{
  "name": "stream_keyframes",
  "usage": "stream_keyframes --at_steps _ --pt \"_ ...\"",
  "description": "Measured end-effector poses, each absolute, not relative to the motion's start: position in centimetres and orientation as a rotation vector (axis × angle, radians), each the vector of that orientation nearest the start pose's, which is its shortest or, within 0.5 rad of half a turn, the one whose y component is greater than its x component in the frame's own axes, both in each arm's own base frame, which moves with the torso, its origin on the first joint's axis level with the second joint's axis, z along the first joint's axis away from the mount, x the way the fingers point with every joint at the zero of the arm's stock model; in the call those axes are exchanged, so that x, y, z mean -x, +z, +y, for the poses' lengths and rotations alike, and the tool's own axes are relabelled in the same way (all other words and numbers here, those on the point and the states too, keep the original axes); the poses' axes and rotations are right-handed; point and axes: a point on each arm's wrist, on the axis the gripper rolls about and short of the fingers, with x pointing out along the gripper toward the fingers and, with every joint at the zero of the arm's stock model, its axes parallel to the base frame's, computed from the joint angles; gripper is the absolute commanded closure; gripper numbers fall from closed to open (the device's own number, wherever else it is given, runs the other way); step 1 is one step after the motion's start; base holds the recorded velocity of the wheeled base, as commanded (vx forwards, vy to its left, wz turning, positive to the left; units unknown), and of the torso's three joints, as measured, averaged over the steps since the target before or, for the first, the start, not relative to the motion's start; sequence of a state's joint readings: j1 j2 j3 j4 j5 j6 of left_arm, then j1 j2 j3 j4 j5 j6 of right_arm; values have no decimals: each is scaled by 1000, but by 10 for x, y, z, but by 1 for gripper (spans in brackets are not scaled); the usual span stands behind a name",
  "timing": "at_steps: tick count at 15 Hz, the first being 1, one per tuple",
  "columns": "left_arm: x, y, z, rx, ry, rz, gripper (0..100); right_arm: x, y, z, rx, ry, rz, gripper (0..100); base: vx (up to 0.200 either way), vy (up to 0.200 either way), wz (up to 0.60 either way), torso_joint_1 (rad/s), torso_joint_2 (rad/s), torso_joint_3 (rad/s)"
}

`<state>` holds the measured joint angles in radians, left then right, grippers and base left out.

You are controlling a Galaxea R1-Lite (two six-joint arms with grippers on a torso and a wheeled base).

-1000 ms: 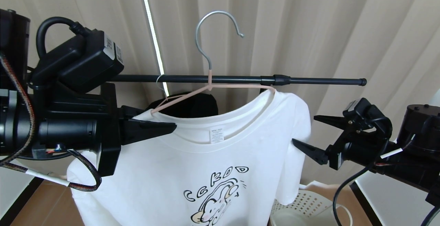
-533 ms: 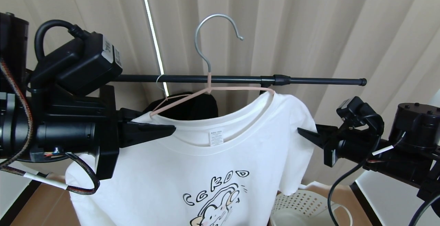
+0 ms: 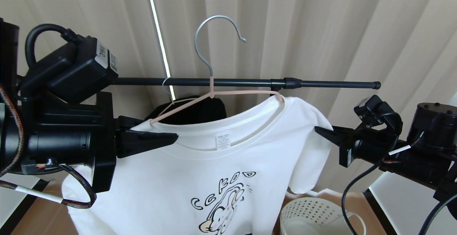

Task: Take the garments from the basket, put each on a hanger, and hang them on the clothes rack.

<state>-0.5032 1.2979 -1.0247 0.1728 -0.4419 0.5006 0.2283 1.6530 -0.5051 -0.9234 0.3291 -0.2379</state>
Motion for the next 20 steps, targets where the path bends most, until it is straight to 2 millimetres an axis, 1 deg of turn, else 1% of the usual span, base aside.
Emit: stream_keyframes --at_steps 1,2,7,11,15,18,20 --pt "-169 270 -104 -465 -1024 225 100 -254 148 68 219 583 160 100 0 0 0 0 0 0" --pt "-168 270 -103 -461 -1024 229 100 -251 148 69 220 590 159 0 0 0 0 0 0 0" --pt "-169 264 -102 -441 -1015 261 100 -243 154 70 223 600 136 0 0 0 0 0 0 0" --pt "-173 260 -95 -432 -979 287 100 -237 163 69 225 596 102 0 0 0 0 0 0 0" --pt "-181 250 -90 -394 -938 347 100 -235 167 68 226 595 83 0 0 0 0 0 0 0" --pt "-189 242 -91 -351 -909 344 100 -235 169 68 227 592 77 0 0 0 0 0 0 0" --pt "-195 235 -93 -340 -853 342 100 -234 169 67 228 591 76 0 0 0 0 0 0 0"
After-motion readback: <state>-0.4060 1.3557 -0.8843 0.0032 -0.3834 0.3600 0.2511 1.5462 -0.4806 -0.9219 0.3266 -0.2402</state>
